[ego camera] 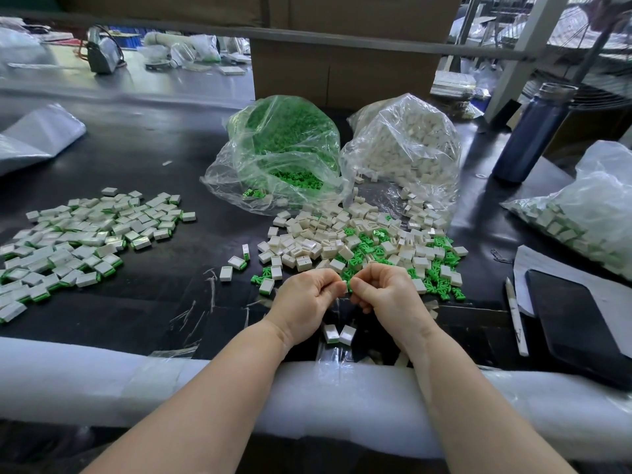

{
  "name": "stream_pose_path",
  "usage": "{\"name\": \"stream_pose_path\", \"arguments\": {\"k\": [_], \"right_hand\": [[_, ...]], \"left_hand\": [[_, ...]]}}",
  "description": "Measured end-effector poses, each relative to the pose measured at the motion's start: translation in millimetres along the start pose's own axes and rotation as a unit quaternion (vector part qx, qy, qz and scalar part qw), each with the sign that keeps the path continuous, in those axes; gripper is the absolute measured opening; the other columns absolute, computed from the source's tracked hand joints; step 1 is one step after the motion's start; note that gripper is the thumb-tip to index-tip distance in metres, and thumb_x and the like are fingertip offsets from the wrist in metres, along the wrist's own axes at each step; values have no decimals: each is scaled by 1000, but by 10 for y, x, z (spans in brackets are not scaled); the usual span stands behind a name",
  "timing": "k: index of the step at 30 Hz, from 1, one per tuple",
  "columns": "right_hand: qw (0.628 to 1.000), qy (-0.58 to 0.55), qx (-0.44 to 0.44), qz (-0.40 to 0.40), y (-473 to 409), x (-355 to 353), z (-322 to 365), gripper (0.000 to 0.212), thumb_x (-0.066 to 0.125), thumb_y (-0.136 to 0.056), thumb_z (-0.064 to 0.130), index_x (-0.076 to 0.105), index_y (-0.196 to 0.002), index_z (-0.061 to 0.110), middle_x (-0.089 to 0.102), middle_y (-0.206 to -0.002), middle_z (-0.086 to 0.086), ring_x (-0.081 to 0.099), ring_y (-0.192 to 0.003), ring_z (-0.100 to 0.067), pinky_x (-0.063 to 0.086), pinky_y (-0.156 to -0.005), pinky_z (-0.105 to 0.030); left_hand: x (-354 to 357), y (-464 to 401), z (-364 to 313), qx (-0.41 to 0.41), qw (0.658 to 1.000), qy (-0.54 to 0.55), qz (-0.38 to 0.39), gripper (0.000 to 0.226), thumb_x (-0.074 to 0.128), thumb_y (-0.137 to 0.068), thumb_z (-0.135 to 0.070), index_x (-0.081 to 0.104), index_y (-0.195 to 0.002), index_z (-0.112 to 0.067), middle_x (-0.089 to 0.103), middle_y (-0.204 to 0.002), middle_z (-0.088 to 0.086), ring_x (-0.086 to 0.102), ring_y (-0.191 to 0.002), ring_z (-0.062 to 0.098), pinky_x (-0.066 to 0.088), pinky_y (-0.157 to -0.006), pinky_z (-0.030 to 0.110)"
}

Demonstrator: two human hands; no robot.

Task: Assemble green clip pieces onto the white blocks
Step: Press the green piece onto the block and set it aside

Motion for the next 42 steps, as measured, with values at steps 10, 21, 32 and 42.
{"name": "stream_pose_path", "arguments": {"k": [10, 21, 32, 42], "right_hand": [[996, -87, -15, -20, 0, -23, 6, 11, 63, -85, 3, 64, -75, 5, 62, -54, 3, 56, -51, -4, 45, -50, -15], [994, -87, -54, -35, 4, -35, 74, 9, 70, -80, 4, 65, -74, 8, 67, -63, -1, 61, -56, -6, 47, -50, -15], [993, -93, -68, -21, 7, -17, 97, 8, 66, -84, 4, 66, -77, 9, 65, -63, 5, 59, -58, -4, 48, -52, -17], [989, -95, -51, 104, 35, 258, 139, 23, 49, -92, 29, 70, -95, 21, 68, -76, 4, 62, -73, -8, 52, -67, -21]], "left_hand": [[-8, -21, -6, 0, 998, 60, -14, 18, 55, -93, -22, 69, -92, -10, 68, -87, 6, 62, -87, 24, 48, -86, 43], [-71, -18, 52, -29, 984, 167, -50, 10, 62, -87, -12, 70, -93, -13, 69, -86, 16, 65, -86, 33, 52, -85, 49], [-119, -31, 22, -13, 987, 151, -57, 19, 61, -84, -3, 66, -83, -21, 64, -79, -2, 57, -75, 10, 49, -75, 21], [-139, -7, -61, -2, 977, 210, -41, 16, 66, -82, -5, 67, -86, -21, 47, -109, 2, 52, -90, -3, 44, -82, 7]]}}
Point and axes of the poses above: each hand's wrist, its own y-axis away from the middle knuckle, its own x-axis out of the palm, z = x × y, the point moved 10 cm from there along -y, towards the middle knuckle
